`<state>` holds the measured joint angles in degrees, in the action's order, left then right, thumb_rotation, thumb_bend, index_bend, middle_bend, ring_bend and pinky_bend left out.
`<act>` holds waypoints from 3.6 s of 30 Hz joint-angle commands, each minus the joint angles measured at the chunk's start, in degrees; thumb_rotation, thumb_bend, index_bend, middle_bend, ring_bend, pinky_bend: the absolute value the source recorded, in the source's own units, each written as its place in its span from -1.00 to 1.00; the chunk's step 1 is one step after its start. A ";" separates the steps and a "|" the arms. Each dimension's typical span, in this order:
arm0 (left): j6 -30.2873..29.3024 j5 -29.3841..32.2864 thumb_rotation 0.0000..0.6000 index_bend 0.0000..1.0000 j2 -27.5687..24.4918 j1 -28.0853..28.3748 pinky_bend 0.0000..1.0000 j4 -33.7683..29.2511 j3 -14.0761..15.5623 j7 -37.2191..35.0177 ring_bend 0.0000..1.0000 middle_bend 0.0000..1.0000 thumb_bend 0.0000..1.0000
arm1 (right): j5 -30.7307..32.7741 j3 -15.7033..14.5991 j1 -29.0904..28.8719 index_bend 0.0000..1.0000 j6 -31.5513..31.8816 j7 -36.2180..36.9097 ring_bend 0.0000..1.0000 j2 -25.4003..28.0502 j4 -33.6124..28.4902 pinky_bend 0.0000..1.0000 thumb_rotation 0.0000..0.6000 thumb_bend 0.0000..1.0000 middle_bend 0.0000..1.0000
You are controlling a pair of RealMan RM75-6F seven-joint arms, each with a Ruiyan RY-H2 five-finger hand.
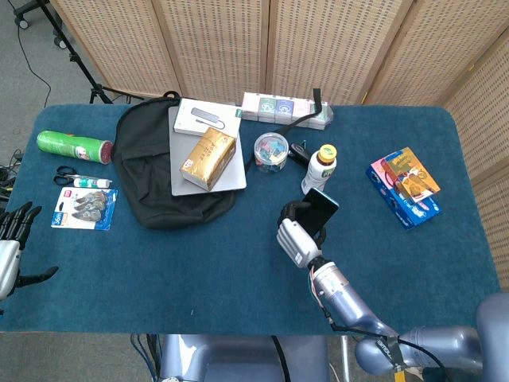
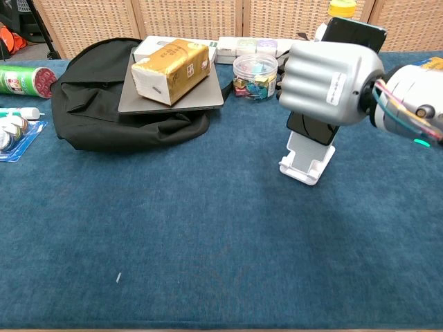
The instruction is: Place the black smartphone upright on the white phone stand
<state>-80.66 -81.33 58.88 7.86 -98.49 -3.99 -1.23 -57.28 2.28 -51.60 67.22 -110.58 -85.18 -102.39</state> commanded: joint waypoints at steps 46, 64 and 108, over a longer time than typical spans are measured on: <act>0.25 0.02 1.00 -0.96 -0.59 -0.05 -1.00 -0.69 0.23 -0.40 -1.00 -1.00 -1.00 | -11.41 -8.98 2.05 0.13 2.25 -3.44 -0.11 -9.89 14.03 -0.07 1.00 0.19 -0.03; 0.70 0.13 1.00 -0.96 -0.33 0.17 -1.00 -0.60 0.32 0.14 -1.00 -1.00 -1.00 | -16.55 -10.86 3.78 0.13 1.98 -1.71 -0.11 -9.70 17.84 -0.07 1.00 0.19 -0.06; 0.75 0.09 1.00 -0.96 -0.17 0.27 -1.00 -0.77 0.48 0.72 -1.00 -1.00 -1.00 | -26.40 -9.44 11.55 -0.99 5.63 3.46 -1.00 -5.74 11.68 -0.70 1.00 -1.00 -1.00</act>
<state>-79.85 -81.21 58.74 8.16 -99.26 -3.50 -0.43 -82.35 -7.19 -40.56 71.74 -108.45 -92.57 -88.71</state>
